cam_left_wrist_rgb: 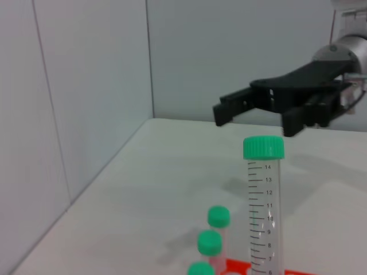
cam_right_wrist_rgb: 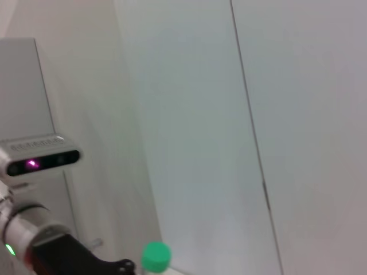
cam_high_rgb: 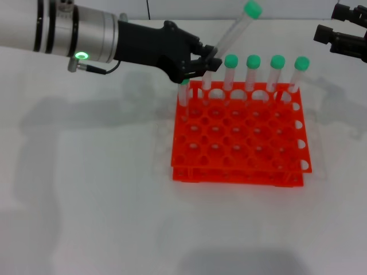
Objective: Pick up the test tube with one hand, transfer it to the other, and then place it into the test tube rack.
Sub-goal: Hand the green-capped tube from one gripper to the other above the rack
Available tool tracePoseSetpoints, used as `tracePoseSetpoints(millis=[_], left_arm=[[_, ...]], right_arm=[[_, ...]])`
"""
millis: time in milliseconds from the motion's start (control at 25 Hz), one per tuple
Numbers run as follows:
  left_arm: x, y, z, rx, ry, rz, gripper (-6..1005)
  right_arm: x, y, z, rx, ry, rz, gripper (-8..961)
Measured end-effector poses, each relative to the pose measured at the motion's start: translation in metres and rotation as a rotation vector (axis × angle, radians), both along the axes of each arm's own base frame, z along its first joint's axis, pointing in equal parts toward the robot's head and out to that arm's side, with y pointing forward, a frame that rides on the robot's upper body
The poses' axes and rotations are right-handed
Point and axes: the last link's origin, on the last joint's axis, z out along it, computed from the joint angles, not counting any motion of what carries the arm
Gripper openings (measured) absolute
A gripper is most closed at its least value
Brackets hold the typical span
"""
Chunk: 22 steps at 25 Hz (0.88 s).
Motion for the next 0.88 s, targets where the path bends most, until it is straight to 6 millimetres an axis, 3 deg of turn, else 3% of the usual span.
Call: tracePoseSetpoints(millis=[280, 640, 880], left_arm=[[0.013, 0.005, -0.002, 0.01, -0.005, -0.021, 210], [0.021, 0.006, -0.007, 0.014, -0.018, -0.03, 213], [0.023, 0.006, -0.007, 0.014, -0.022, -0.031, 214]], right_arm=[[-0.007, -0.001, -0.008, -0.016, 0.113, 0.01, 868], [-0.027, -0.001, -0.043, 0.0, 0.185, 0.063, 868], [-0.039, 0.001, -0.055, -0.016, 0.222, 0.09, 868]])
